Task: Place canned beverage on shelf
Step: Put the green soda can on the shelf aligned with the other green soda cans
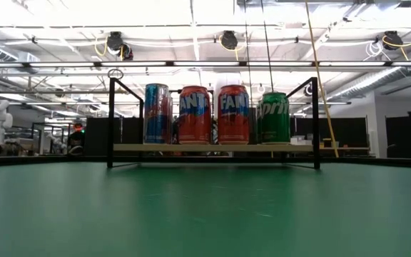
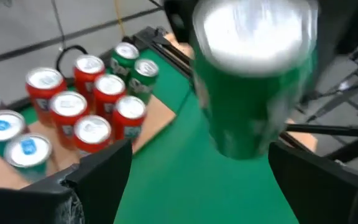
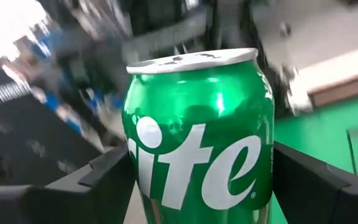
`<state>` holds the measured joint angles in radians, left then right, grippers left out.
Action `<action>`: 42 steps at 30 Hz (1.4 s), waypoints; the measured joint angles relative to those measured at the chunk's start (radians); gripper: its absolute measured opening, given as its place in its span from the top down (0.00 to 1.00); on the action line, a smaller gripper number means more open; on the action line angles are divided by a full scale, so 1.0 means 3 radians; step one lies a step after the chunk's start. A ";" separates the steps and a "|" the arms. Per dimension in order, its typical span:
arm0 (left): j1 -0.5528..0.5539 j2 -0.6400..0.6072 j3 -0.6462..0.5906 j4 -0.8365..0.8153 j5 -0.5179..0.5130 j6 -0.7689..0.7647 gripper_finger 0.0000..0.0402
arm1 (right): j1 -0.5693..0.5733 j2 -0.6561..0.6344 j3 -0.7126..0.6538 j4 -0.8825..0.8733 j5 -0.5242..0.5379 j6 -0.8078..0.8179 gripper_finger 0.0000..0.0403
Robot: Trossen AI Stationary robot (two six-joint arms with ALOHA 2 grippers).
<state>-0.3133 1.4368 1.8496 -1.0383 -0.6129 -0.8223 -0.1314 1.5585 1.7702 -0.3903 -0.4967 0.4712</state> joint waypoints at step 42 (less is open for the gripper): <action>0.0042 0.0206 -0.0006 0.1266 0.0083 0.0857 0.30 | 0.0314 0.0015 0.0004 0.1276 0.0944 0.0310 0.24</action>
<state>-0.3008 1.4986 1.8477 -0.6586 -0.5880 -0.5652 -0.0372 1.5631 1.7714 -0.0076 -0.2134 0.5640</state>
